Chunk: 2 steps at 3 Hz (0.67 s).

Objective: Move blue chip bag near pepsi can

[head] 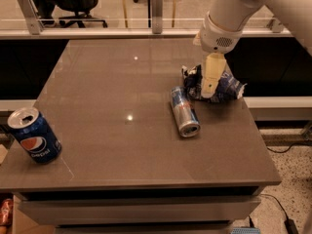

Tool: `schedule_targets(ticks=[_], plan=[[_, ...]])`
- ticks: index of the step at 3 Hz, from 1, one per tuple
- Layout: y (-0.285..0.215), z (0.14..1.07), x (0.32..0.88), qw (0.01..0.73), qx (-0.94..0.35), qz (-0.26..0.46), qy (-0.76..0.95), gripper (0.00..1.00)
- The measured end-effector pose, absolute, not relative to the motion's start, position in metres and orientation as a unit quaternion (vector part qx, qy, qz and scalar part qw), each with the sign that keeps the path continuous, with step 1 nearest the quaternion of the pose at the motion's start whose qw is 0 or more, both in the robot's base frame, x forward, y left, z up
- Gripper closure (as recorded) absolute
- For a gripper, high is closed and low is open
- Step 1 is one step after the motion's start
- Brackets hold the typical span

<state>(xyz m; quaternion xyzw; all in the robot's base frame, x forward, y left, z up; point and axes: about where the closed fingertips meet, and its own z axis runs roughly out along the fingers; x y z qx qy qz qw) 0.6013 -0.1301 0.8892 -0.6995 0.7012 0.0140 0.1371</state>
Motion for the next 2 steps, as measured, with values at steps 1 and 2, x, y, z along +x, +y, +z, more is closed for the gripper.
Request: schedule_targets(ticks=[1, 2], plan=[[-0.1346, 0.8779, 0.6129, 0.126, -0.695, 0.016, 0.708, 0.15], [-0.1427, 0.8714, 0.6215, 0.119, -0.687, 0.013, 0.717, 0.33]])
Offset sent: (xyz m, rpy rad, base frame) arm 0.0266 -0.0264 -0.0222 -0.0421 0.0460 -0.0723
